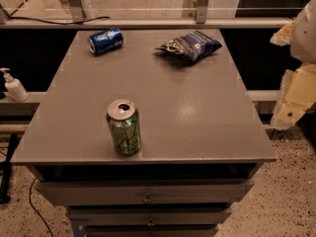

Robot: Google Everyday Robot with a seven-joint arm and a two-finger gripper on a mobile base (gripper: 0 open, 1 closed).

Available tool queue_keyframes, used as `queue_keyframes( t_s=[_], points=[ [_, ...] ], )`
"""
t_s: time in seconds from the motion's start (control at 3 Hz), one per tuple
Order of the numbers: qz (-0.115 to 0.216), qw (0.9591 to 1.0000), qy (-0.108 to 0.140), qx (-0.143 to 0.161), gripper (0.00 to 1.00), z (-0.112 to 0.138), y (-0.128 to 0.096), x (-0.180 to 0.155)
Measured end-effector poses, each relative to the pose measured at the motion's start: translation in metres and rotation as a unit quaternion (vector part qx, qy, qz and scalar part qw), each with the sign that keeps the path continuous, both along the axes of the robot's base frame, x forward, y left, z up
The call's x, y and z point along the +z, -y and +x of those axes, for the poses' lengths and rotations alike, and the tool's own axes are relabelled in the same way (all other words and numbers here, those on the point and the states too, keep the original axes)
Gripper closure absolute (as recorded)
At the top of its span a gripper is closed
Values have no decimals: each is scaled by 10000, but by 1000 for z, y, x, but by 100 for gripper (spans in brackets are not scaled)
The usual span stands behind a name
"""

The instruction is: Move green can near pepsi can

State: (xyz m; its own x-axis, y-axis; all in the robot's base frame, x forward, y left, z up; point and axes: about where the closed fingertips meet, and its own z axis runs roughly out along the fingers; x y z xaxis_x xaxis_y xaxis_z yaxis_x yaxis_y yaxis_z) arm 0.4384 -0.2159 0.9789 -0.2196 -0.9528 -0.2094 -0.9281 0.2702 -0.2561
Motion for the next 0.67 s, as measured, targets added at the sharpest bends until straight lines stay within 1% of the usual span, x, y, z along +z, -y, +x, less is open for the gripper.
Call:
queue_keyframes(
  t_s=[0.33,0.67],
  points=[
    [0,10000,0,0,0,0,0,0],
    [229,9997,50,-20,0,3,-7,-4]
  ],
)
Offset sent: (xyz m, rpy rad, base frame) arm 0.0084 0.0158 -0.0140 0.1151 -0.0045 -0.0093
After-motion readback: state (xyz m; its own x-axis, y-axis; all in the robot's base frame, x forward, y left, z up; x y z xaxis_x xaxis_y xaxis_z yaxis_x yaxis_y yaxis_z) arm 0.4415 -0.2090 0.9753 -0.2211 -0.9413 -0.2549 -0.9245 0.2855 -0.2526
